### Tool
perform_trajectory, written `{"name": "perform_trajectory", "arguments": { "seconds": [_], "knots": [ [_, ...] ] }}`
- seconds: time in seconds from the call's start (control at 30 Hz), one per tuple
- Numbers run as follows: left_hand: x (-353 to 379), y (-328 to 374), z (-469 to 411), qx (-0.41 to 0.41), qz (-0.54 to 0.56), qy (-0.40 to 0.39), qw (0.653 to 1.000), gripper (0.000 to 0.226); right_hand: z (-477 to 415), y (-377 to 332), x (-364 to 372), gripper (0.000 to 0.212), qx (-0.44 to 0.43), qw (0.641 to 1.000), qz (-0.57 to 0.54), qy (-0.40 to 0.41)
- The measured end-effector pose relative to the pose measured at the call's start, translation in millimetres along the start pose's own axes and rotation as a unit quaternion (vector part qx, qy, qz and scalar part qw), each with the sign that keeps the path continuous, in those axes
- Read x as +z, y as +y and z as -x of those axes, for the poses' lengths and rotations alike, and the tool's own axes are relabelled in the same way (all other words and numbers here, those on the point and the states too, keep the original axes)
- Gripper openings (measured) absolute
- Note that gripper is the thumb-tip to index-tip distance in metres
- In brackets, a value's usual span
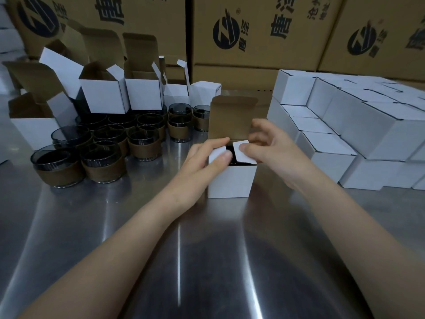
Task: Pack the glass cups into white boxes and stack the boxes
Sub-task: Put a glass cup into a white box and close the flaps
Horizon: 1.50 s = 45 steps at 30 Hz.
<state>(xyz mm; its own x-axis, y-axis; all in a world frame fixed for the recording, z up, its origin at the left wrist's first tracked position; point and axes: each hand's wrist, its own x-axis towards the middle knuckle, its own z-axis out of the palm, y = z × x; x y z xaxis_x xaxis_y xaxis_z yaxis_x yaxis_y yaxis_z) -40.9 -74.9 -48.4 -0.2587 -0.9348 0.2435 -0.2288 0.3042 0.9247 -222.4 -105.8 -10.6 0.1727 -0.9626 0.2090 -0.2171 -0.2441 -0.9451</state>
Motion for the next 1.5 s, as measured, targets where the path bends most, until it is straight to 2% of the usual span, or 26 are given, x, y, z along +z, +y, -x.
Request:
{"name": "perform_trajectory", "arguments": {
  "seconds": [0.07, 0.2, 0.27, 0.3, 0.4, 0.47, 0.53, 0.63, 0.8, 0.93, 1.03, 1.1, 1.23, 1.27, 1.37, 1.43, 1.5],
  "knots": [
    [-0.5, 3.2, -2.6, -0.01, 0.014, 0.016, 1.0, 0.032, -0.2, -0.6, -1.2, 0.037, -0.005, 1.0, 0.015, -0.007],
    [0.7, 7.3, -4.7, -0.014, 0.043, 0.041, 0.998, 0.029, 0.8, -1.2, -0.8, 0.03, -0.014, 0.999, 0.017, -0.024],
    [2.4, 6.2, -4.8, -0.003, 0.076, 0.059, 0.995, 0.019, 0.8, -0.9, -1.3, 0.028, -0.019, 0.999, 0.016, -0.025],
    [3.6, 6.3, -4.4, 0.001, 0.109, 0.073, 0.991, 0.019, 0.6, -0.3, -1.7, 0.027, -0.022, 0.999, 0.018, -0.026],
    [3.6, 2.5, -5.8, 0.022, 0.155, 0.112, 0.981, 0.039, -0.6, 1.6, -3.0, 0.023, -0.03, 0.999, 0.021, -0.028],
    [2.1, 2.1, -5.7, 0.03, 0.16, 0.102, 0.981, 0.051, -1.4, 2.6, -4.4, 0.024, -0.035, 0.998, 0.037, -0.028],
    [1.4, 4.9, -4.5, 0.03, 0.144, 0.083, 0.986, 0.053, -2.1, 2.7, -5.9, 0.028, -0.035, 0.998, 0.055, -0.025],
    [2.2, 9.7, -2.7, 0.033, 0.124, 0.068, 0.989, 0.031, -2.0, 1.5, -7.6, 0.026, -0.029, 0.998, 0.057, -0.028],
    [2.1, 14.5, -1.0, 0.01, 0.134, 0.074, 0.988, 0.021, 2.0, -4.3, -12.0, 0.018, -0.014, 0.996, 0.063, -0.053],
    [0.5, 13.2, -4.4, -0.025, 0.15, 0.084, 0.985, 0.027, 3.9, -8.1, -19.1, 0.023, 0.015, 0.992, 0.088, -0.086],
    [-1.8, 13.8, -2.6, -0.037, 0.168, 0.071, 0.983, 0.04, 4.9, -9.0, -21.1, 0.034, 0.04, 0.991, 0.09, -0.096],
    [-2.6, 13.6, -3.3, -0.039, 0.184, 0.065, 0.98, 0.04, 5.5, -10.1, -21.6, 0.04, 0.057, 0.99, 0.085, -0.099],
    [-4.7, 12.1, -9.3, -0.088, 0.076, 0.046, 0.992, 0.019, 6.3, -10.3, -25.9, 0.023, 0.031, 0.983, 0.127, -0.126],
    [-5.2, 10.1, -6.7, -0.069, 0.044, 0.025, 0.996, 0.026, 7.2, -11.1, -27.7, 0.032, 0.021, 0.979, 0.145, -0.142],
    [-4.7, 7.1, 3.3, -0.008, -0.014, -0.014, 1.0, 0.051, 8.6, -11.9, -31.1, 0.08, 0.015, 0.968, 0.169, -0.186],
    [-4.9, 4.9, 3.6, 0.011, -0.022, -0.001, 1.0, 0.051, 8.4, -10.4, -30.3, 0.09, 0.012, 0.966, 0.167, -0.197],
    [-5.5, 6.0, 3.2, 0.022, -0.022, 0.012, 0.999, 0.048, 7.8, -8.7, -29.2, 0.087, 0.003, 0.97, 0.153, -0.188]
  ]
}}
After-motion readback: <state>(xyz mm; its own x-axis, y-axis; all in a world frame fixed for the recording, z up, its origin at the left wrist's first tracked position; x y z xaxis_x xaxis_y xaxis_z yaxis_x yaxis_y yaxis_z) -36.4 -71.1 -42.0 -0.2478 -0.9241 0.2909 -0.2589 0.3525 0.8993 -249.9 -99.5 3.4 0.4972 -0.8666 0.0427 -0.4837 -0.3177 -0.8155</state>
